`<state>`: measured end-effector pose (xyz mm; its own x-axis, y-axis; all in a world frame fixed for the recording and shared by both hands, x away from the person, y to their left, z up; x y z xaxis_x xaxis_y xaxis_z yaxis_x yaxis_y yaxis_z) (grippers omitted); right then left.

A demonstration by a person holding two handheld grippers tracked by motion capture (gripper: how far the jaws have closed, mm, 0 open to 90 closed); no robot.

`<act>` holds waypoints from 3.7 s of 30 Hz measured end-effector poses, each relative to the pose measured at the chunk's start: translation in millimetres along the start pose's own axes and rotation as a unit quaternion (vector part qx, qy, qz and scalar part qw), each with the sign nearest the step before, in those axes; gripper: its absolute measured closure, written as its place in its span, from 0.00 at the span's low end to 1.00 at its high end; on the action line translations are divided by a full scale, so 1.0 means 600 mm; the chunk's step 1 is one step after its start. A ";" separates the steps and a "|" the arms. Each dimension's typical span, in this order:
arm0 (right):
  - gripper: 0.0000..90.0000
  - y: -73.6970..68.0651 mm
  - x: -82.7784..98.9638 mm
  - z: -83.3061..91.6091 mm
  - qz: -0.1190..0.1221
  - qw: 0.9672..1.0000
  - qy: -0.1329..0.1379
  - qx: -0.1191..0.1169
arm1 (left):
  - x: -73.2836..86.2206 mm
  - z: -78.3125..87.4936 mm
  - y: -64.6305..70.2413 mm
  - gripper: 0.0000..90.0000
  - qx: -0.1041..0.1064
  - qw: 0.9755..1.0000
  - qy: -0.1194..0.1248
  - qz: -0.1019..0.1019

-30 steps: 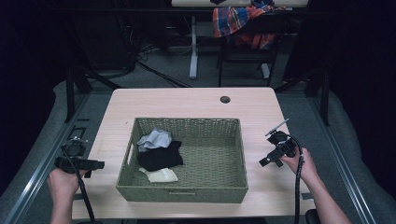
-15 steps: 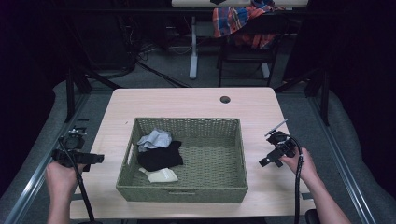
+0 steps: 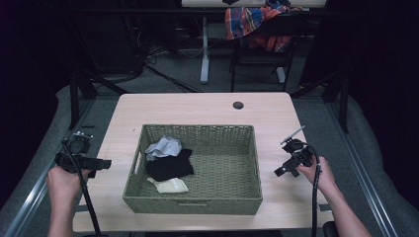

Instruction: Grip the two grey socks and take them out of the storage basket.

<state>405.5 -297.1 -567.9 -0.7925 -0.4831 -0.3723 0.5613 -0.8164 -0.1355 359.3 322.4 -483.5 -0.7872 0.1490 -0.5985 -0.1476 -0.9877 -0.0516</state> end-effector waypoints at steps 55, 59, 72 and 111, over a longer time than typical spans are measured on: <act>0.08 0.004 0.002 0.000 -0.003 1.000 -0.005 -0.003 | -0.135 -0.060 0.206 0.01 0.078 0.988 -0.032 -0.132; 0.08 0.005 0.002 -0.001 0.001 1.000 -0.007 -0.001 | -0.139 -0.071 0.214 0.18 0.084 0.986 -0.034 -0.141; 0.08 0.002 0.002 -0.006 -0.012 1.000 0.009 -0.002 | -0.144 -0.118 0.239 0.46 0.117 0.977 -0.080 -0.159; 0.09 0.003 0.001 -0.004 -0.002 1.000 -0.004 -0.008 | -0.145 -0.088 0.225 0.92 0.127 0.975 -0.066 -0.170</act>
<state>406.5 -298.5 -570.5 -0.7971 -0.4819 -0.3638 0.5610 -0.8139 -0.1512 439.2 173.8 -480.5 -0.7347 0.4862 -0.4731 -0.5432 -0.8394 -0.0191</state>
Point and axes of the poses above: each handheld gripper's, and its own axes: z roughly backward along the jaws, x roughly out of its underside, y roughly to its right, the point moved 4 cm from there along -z, roughly forward along the jaws, and after that the axes turned 9 degrees about y, right-handed, at the moved point
